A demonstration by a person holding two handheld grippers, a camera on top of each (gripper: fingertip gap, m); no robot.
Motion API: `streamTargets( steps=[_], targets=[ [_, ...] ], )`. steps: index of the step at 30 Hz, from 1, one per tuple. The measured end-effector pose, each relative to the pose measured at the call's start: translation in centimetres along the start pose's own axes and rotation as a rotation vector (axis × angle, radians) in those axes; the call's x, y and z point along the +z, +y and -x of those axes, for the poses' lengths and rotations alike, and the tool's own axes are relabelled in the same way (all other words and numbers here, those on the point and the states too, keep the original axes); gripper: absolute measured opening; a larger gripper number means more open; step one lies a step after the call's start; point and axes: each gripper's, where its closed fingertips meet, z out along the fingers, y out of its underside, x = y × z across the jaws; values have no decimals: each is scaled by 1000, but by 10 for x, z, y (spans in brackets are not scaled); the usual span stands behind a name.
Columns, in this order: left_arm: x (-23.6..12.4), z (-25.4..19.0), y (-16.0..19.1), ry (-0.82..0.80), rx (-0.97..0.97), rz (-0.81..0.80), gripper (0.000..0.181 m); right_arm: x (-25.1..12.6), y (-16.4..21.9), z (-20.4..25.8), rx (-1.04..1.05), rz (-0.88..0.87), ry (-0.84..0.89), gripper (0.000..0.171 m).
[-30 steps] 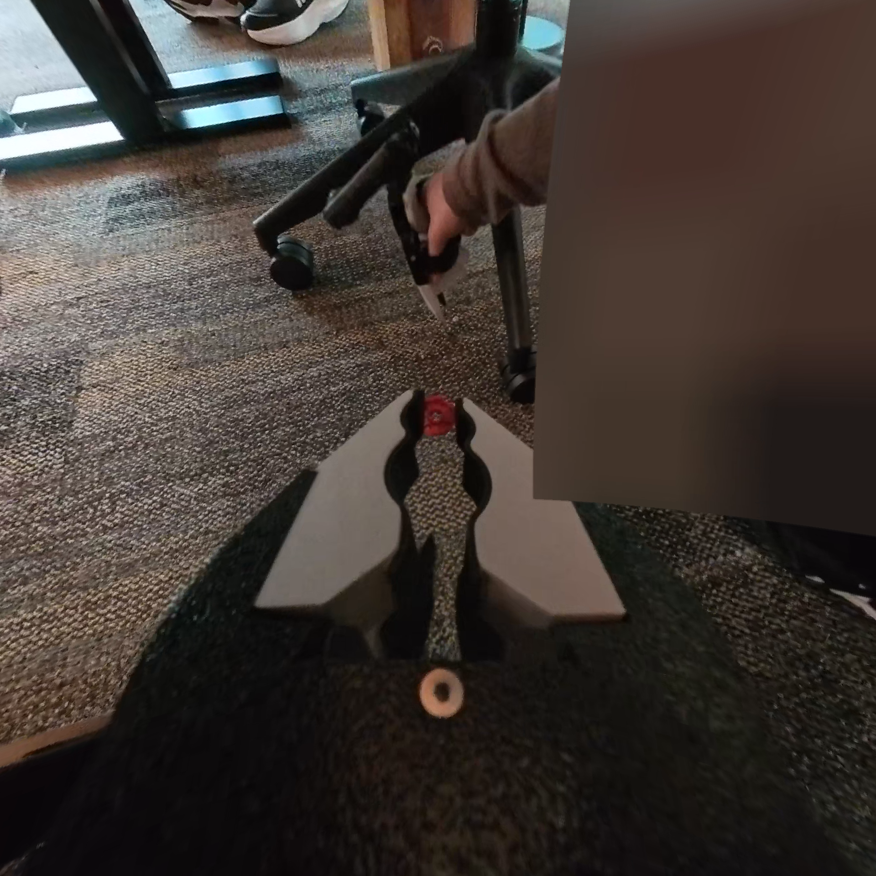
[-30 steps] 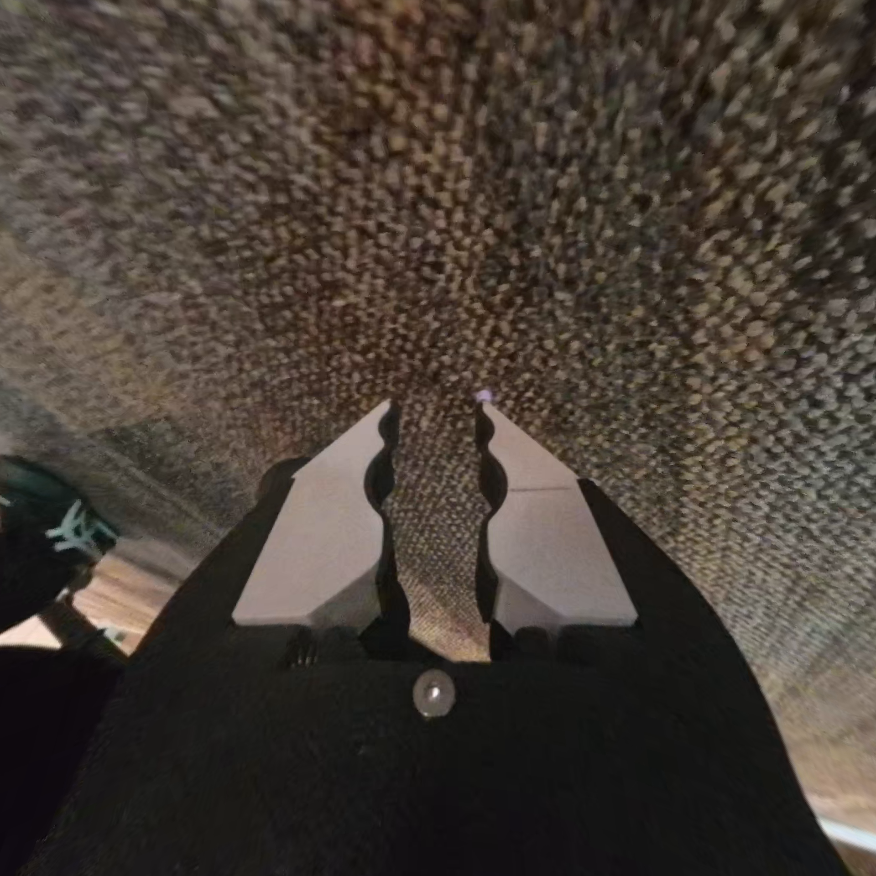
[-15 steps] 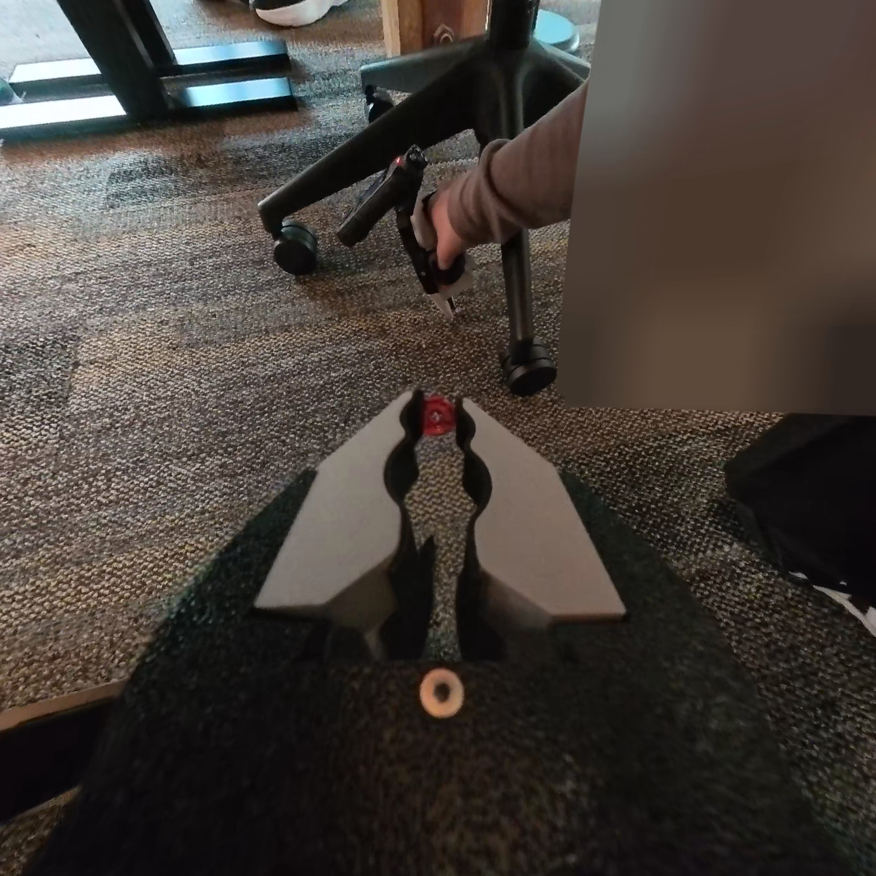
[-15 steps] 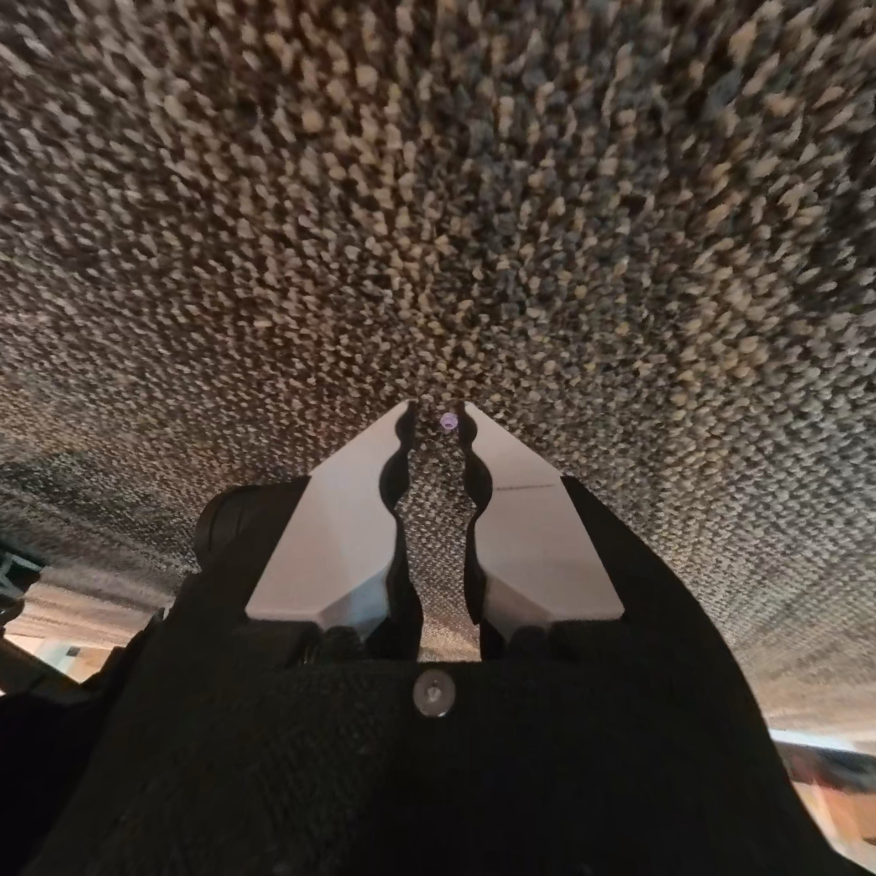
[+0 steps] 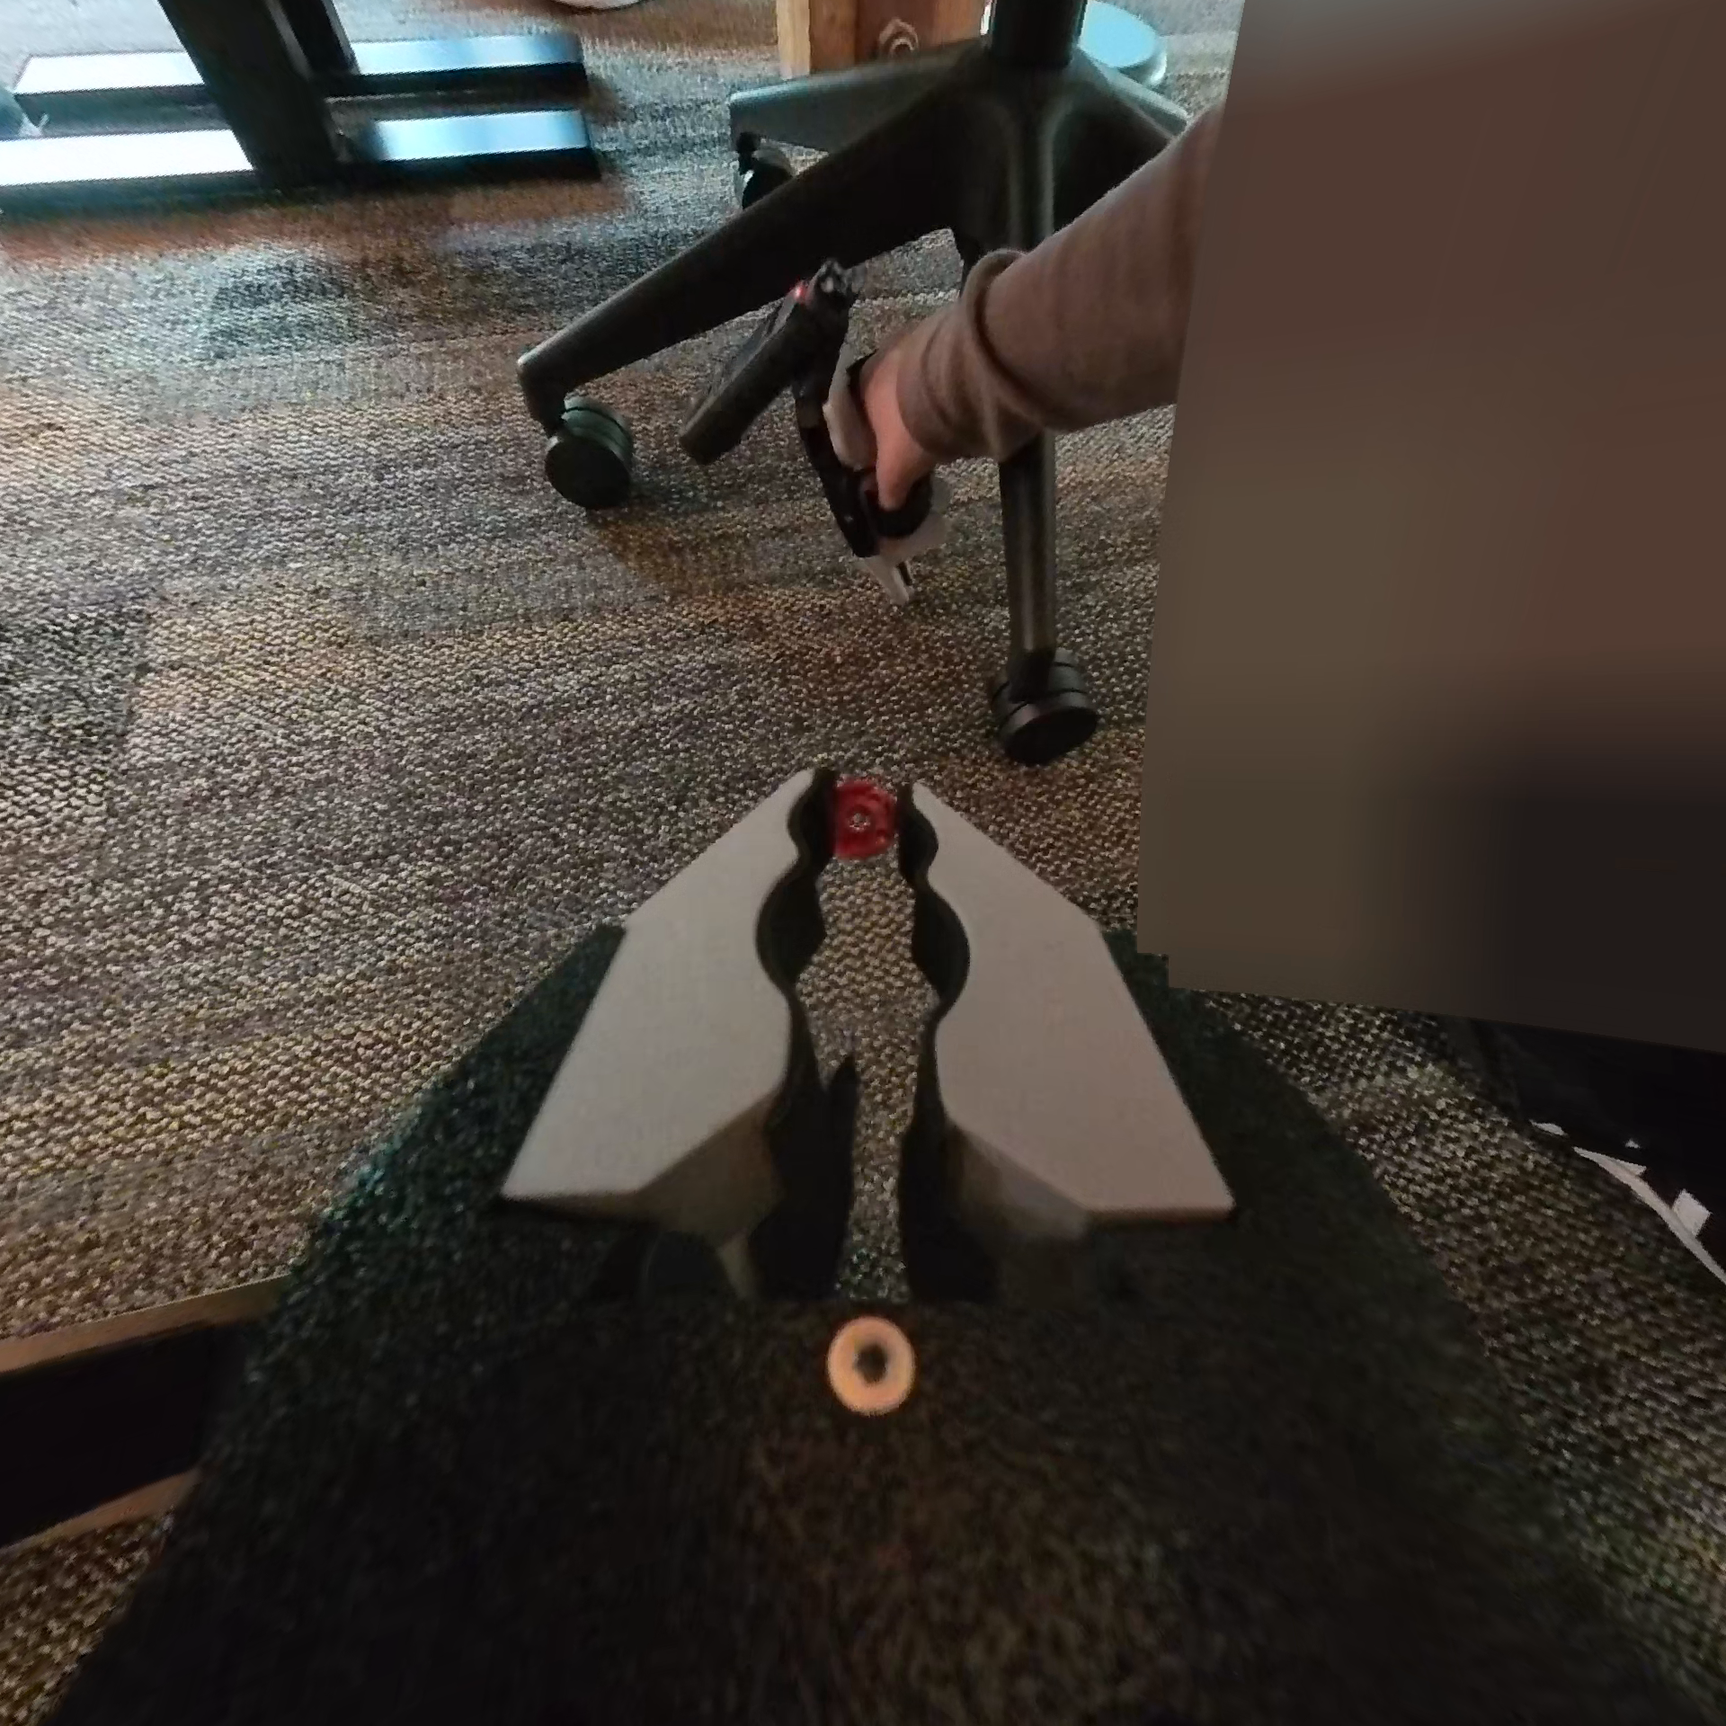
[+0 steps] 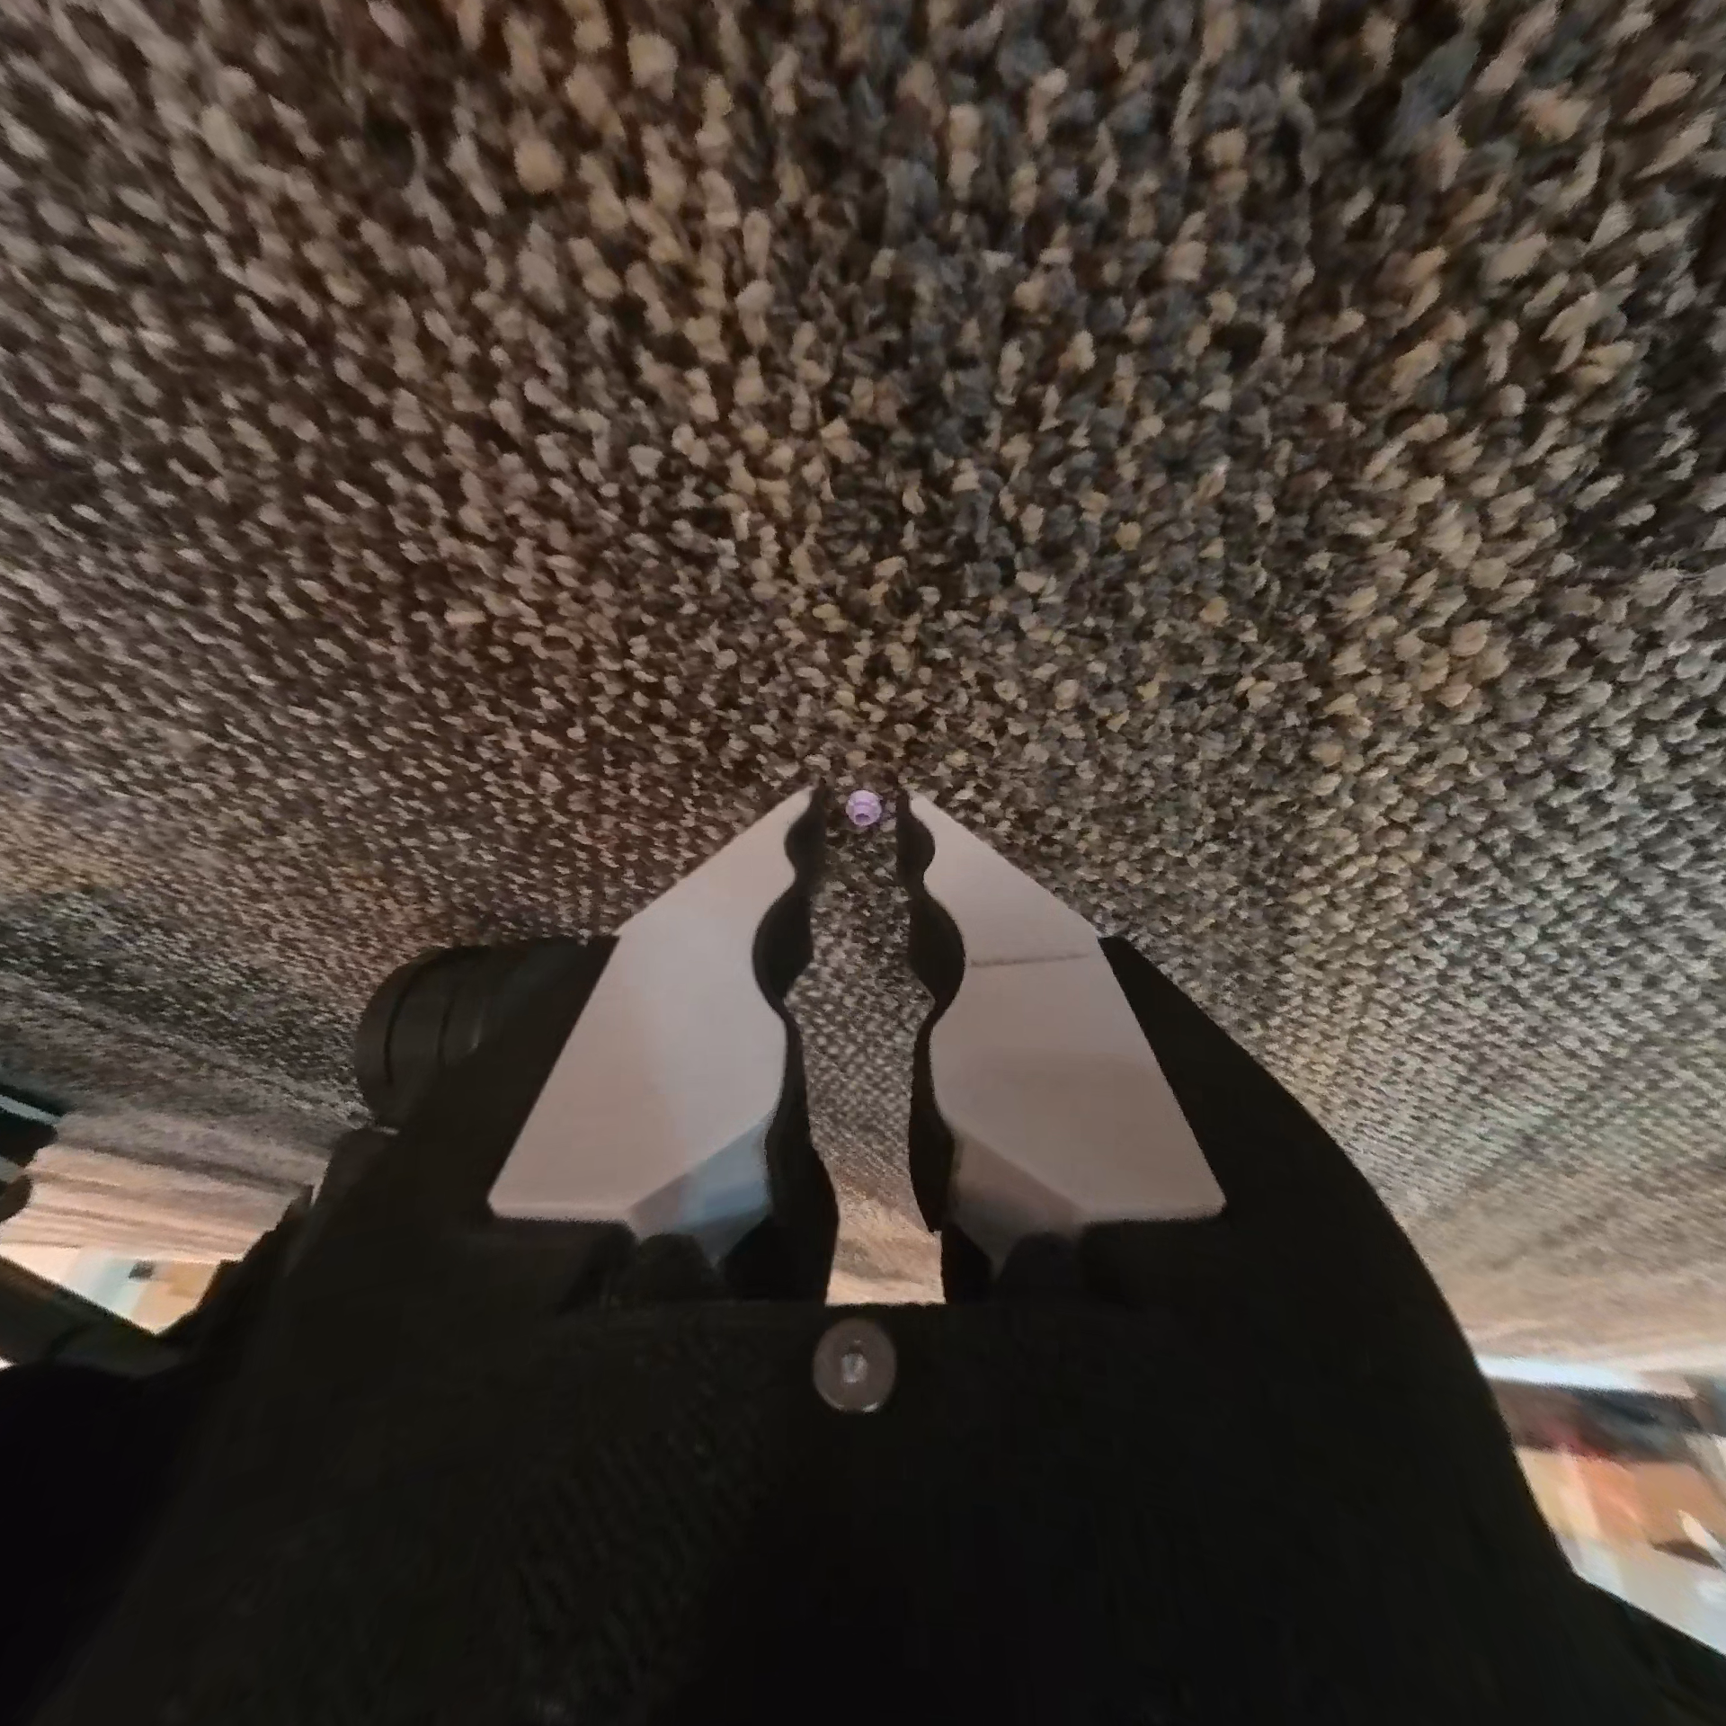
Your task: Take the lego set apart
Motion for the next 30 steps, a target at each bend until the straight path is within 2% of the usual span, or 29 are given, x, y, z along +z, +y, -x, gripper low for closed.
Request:
streamTargets(
  steps=[10,15,20,23,28,30],
  targets=[
    [5,-4,-7,2,28,-5,11,-4,-5,1,-114,-24,90,5],
    [2,-8,-13,6,46,-17,11,-42,-17,33,-254,-266,74,5],
    [6,-13,-26,15,111,-38,11,-84,3,77,-387,-509,34,6],
    [7,-14,-50,8,197,-83,11,-116,18,100,-447,-690,29,6],
    [8,-24,-99,19,334,-168,10,-188,48,143,-487,-1087,-27,6],
    [9,-25,-118,7,403,-195,11,-209,63,158,-533,-1173,-44,5]
  ],
)
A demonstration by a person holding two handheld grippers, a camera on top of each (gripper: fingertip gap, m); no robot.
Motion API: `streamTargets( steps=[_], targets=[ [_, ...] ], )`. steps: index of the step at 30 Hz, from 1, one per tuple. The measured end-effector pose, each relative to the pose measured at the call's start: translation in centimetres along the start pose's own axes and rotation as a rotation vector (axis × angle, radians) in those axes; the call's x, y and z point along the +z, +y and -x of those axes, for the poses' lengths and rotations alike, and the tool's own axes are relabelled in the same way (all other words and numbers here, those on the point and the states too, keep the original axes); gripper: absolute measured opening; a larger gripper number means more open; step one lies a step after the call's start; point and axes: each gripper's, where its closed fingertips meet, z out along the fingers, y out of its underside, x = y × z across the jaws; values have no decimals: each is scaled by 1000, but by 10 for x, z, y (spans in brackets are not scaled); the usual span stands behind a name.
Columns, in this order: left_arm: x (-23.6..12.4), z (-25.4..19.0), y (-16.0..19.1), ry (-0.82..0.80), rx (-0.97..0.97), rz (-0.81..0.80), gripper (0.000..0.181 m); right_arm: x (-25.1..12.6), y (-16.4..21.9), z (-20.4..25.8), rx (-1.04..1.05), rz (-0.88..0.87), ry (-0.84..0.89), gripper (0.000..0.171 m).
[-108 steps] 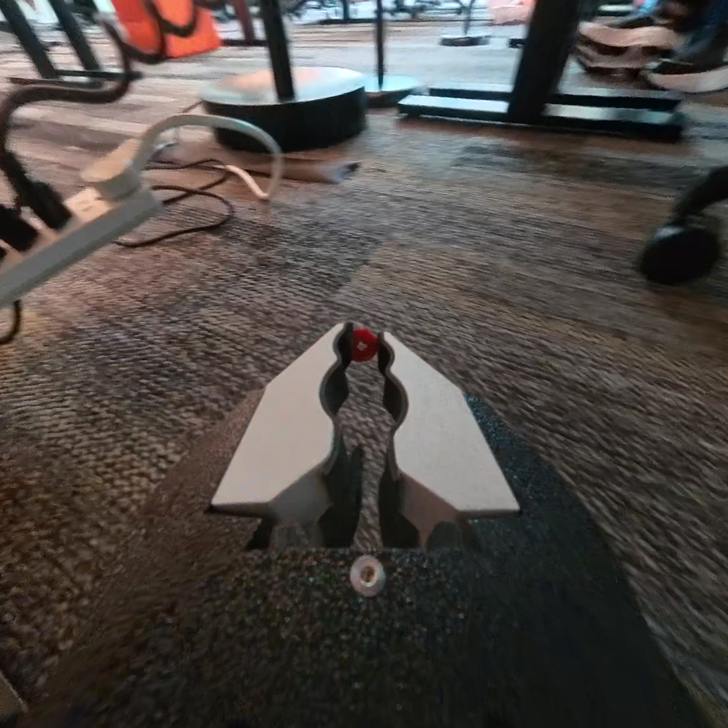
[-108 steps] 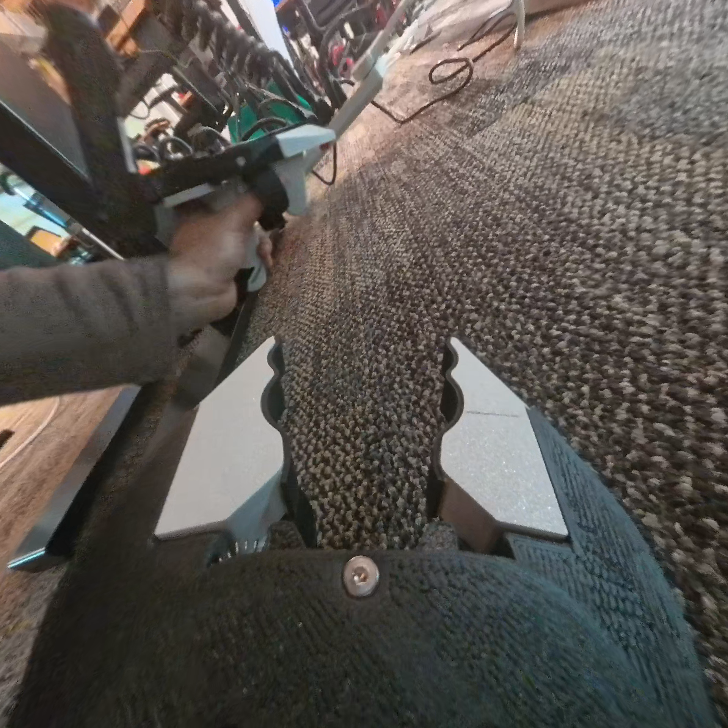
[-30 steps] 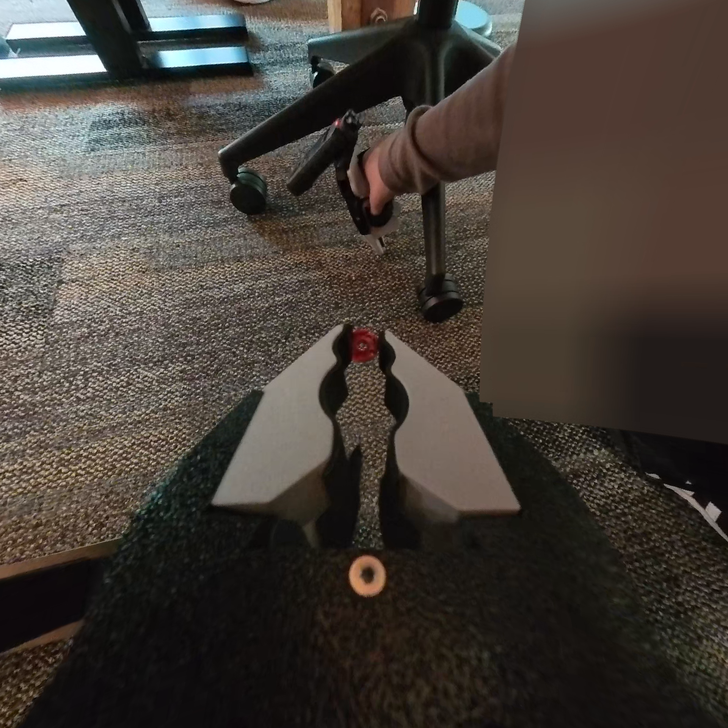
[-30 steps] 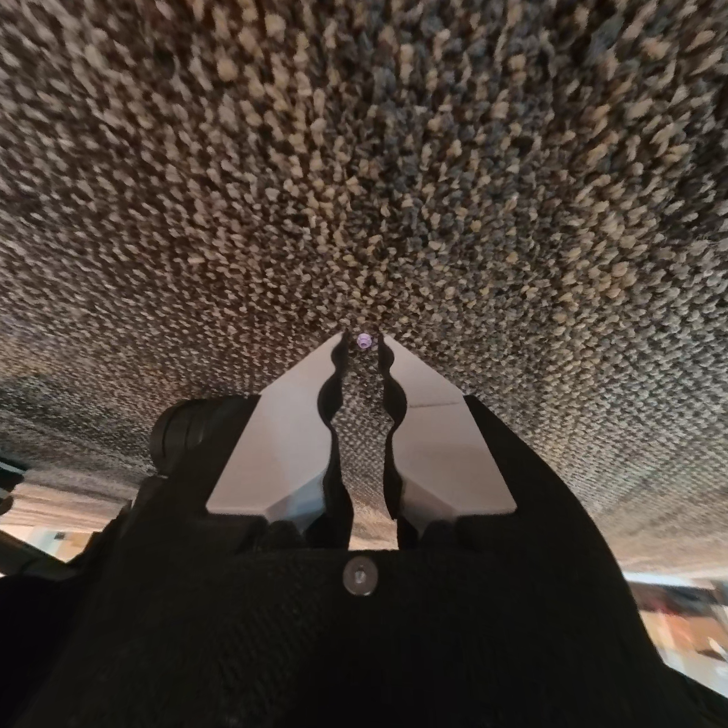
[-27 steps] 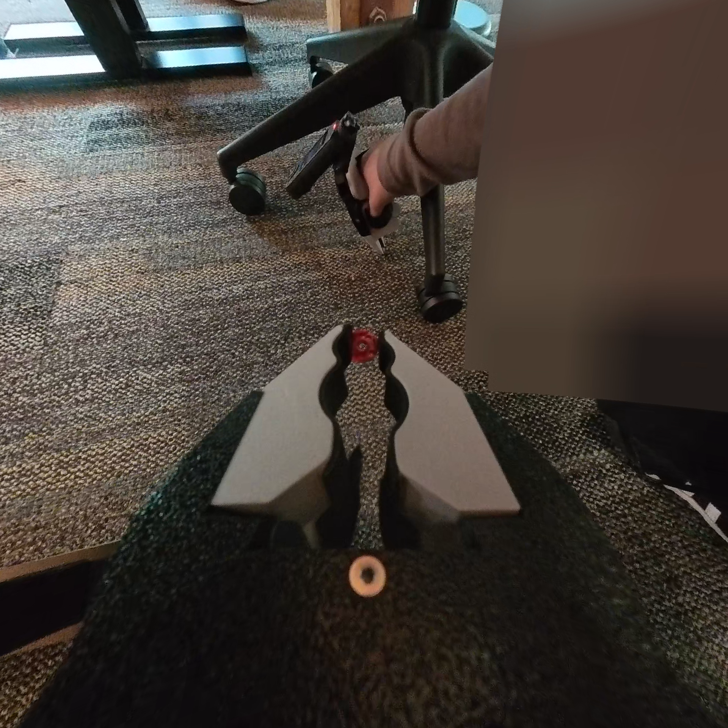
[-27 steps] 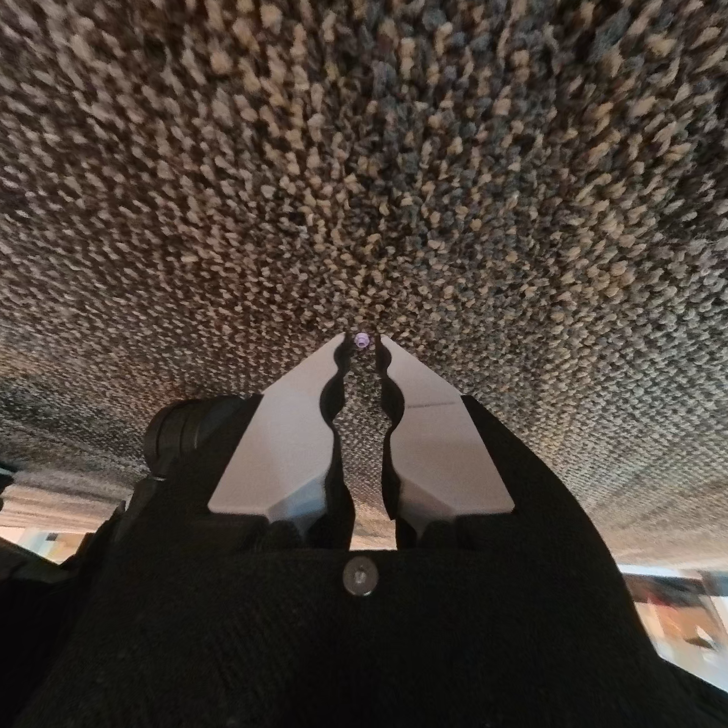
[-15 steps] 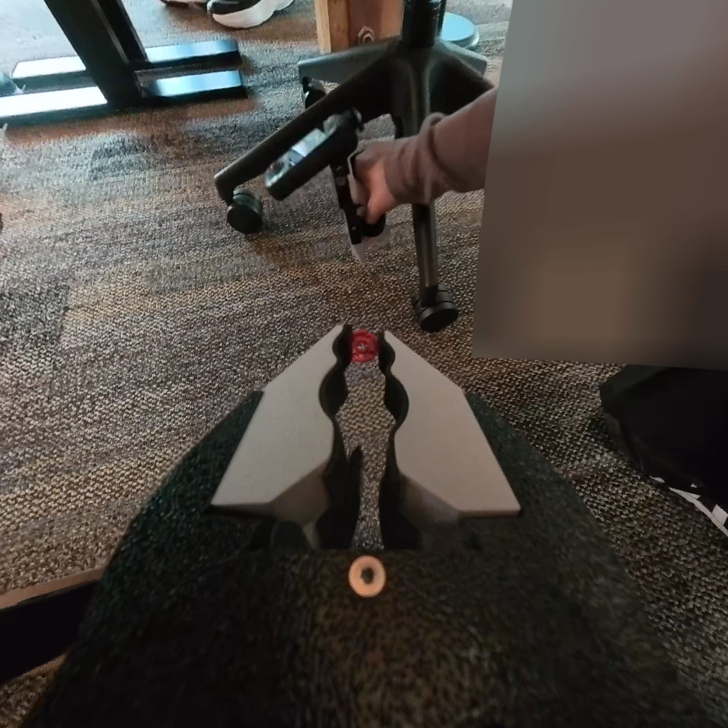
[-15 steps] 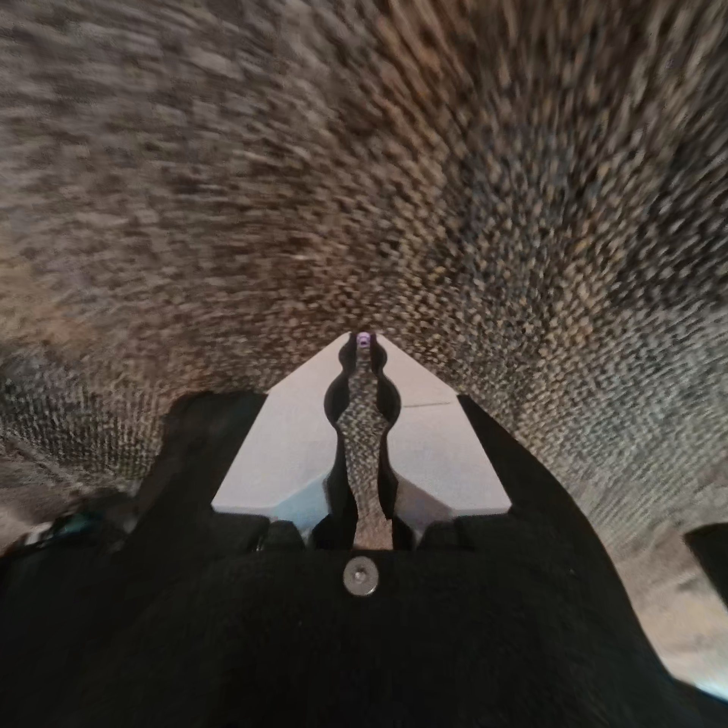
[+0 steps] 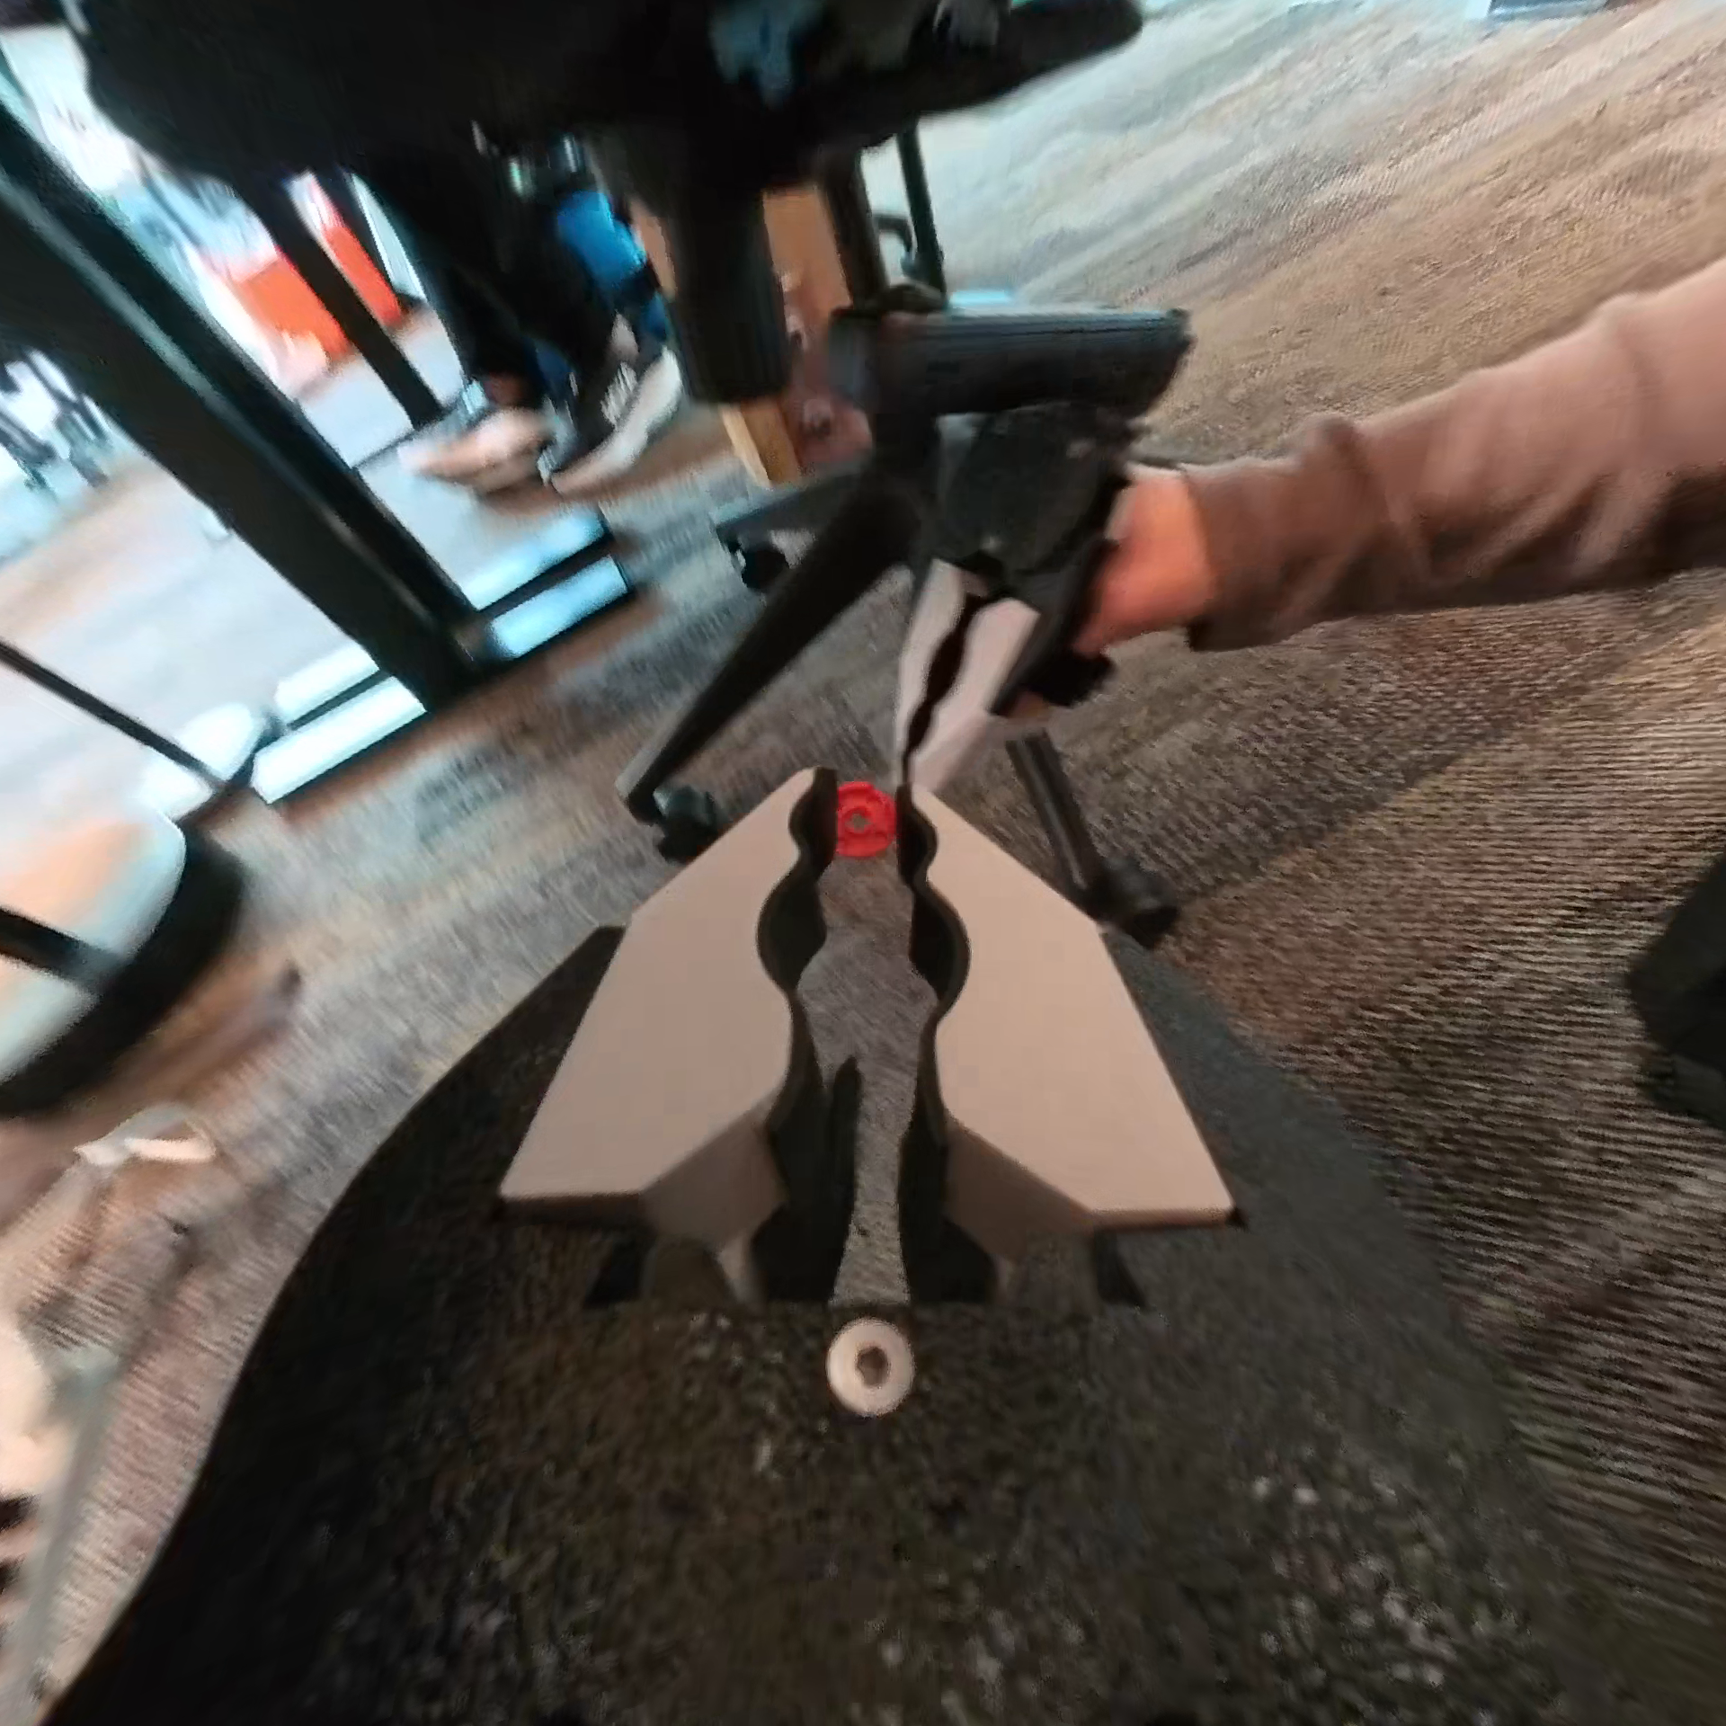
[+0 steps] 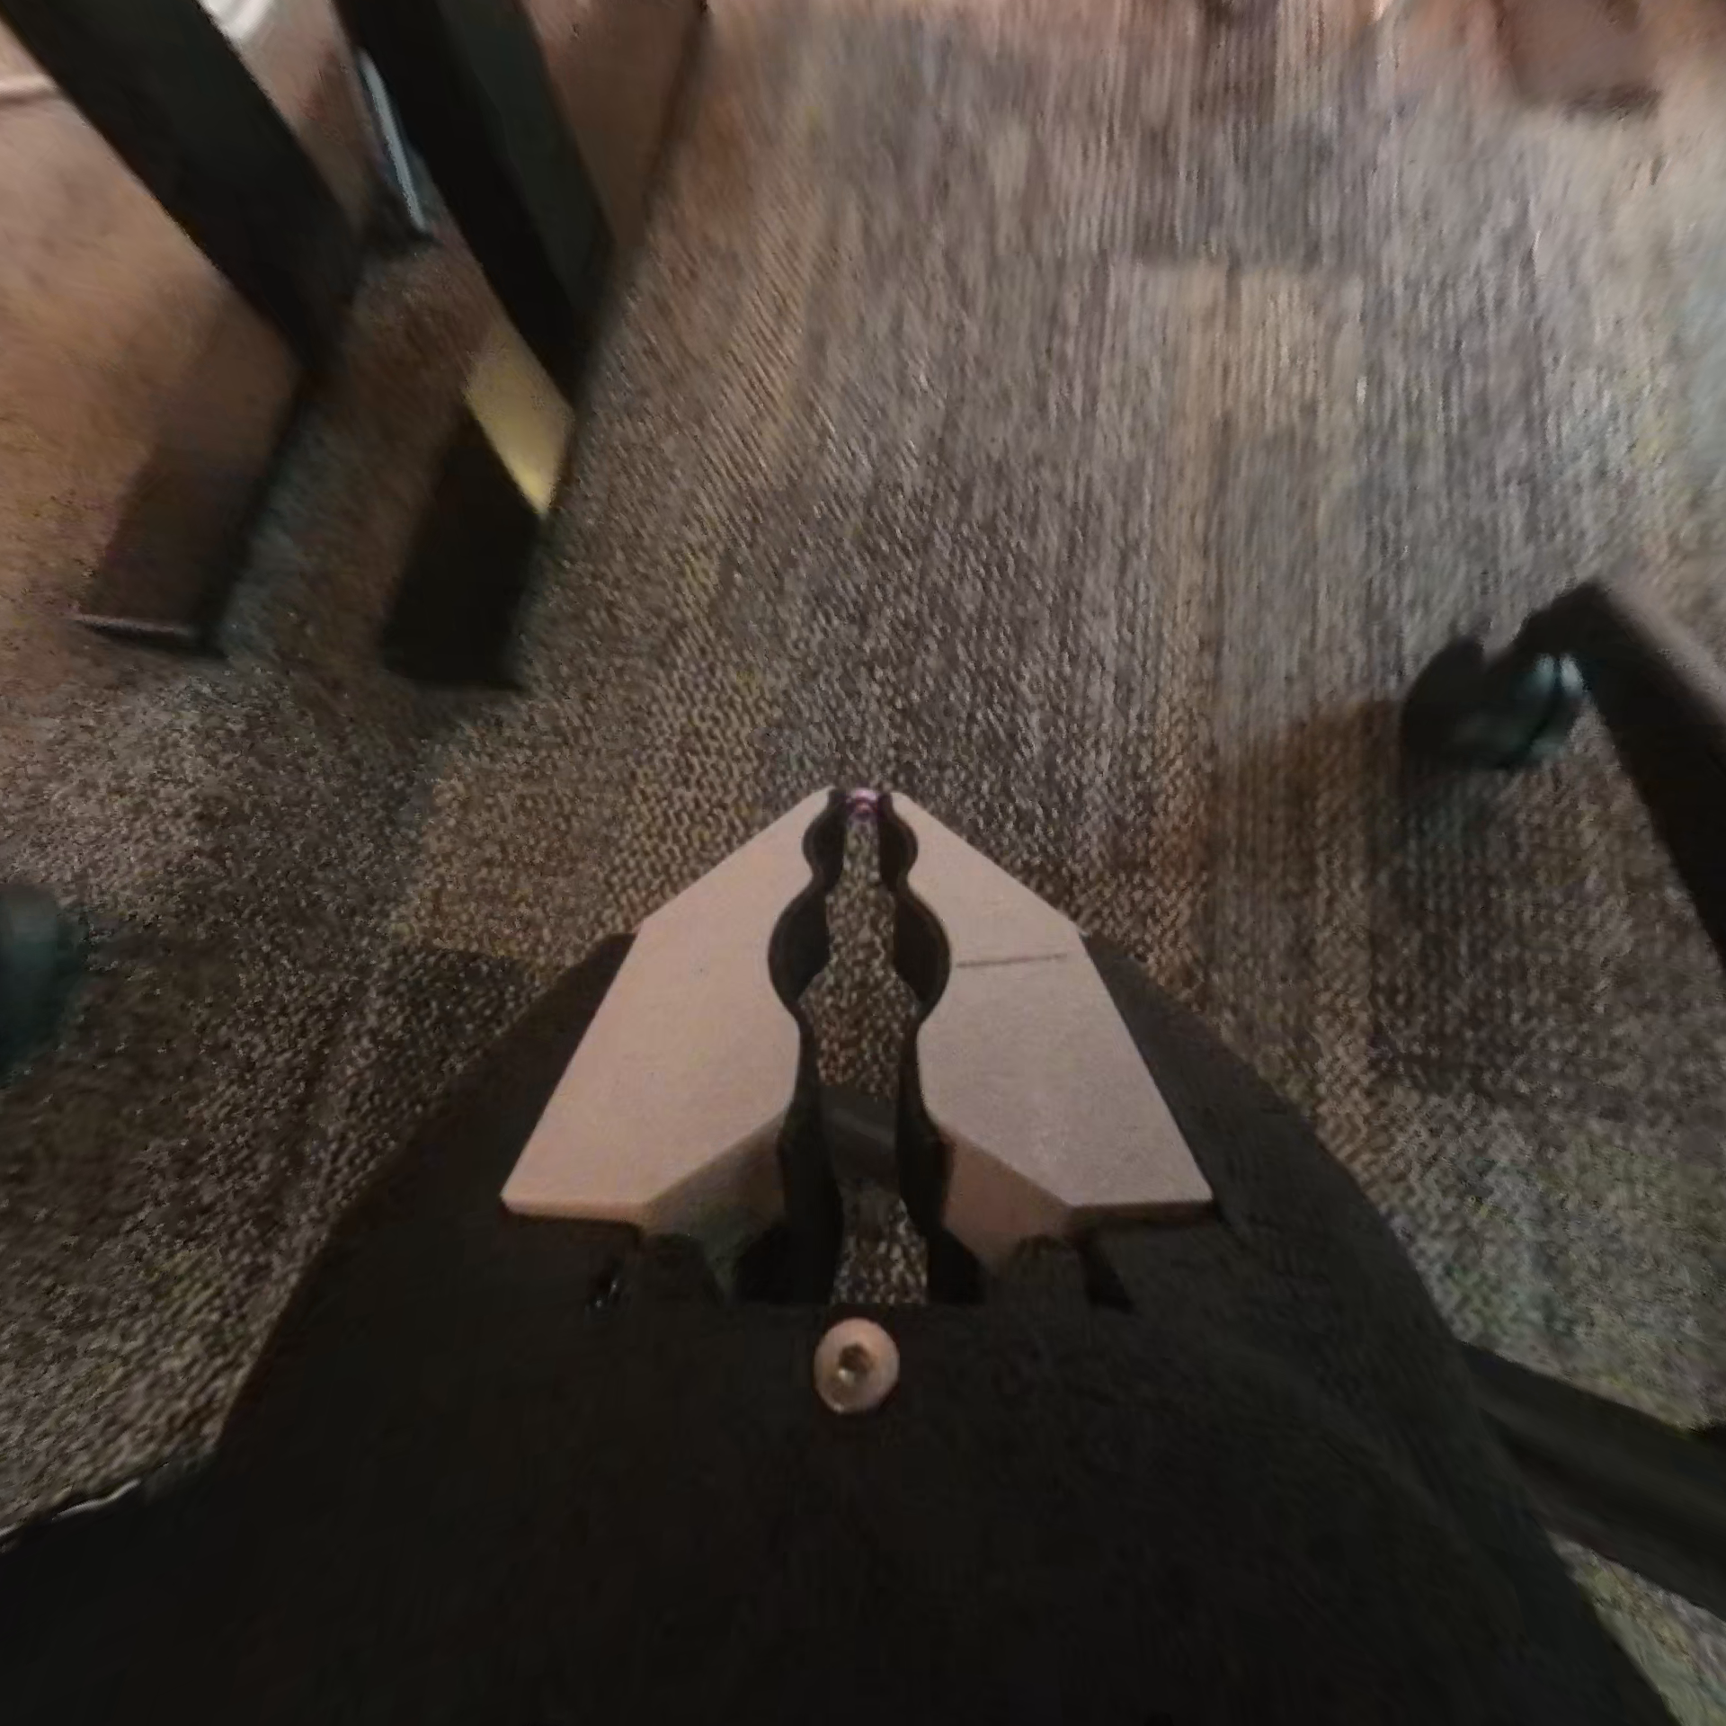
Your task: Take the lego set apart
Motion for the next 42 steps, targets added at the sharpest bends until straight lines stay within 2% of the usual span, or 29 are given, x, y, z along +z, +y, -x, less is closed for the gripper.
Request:
streamTargets(
  steps=[6,12,14,17,22,25,27,33,35,38,40,42],
  targets=[
    [14,23,-58,-55,159,-88,10,-44,-75,40,-202,-202,9,5],
    [-18,52,-95,-213,260,-119,10,-114,-165,62,-423,-497,164,5],
    [-35,48,-110,-266,290,-140,10,-145,-190,62,-424,-618,242,6],
    [-58,33,-132,-319,221,-183,10,-181,-217,66,-299,-712,255,6],
    [-77,12,-173,-344,1,-146,10,-228,-249,62,-76,-630,333,6],
    [-88,-8,-202,-287,-184,-124,10,-232,-254,71,38,-477,249,6],
    [-99,-21,-230,-238,-306,-134,10,-247,-261,81,65,-439,220,6],
    [-140,-13,-319,-149,-407,-145,10,-319,-296,110,149,-348,227,6],
    [-160,-2,-366,-125,-410,-188,10,-349,-324,119,168,-343,227,6],
    [-197,16,-447,-119,-285,-234,10,-403,-386,130,138,-383,236,6],
    [-227,42,-487,-153,-333,-278,10,-433,-434,140,78,-421,223,6],
    [-263,78,-510,-237,-414,-319,10,-456,-483,155,-5,-458,182,6]
  ],
)
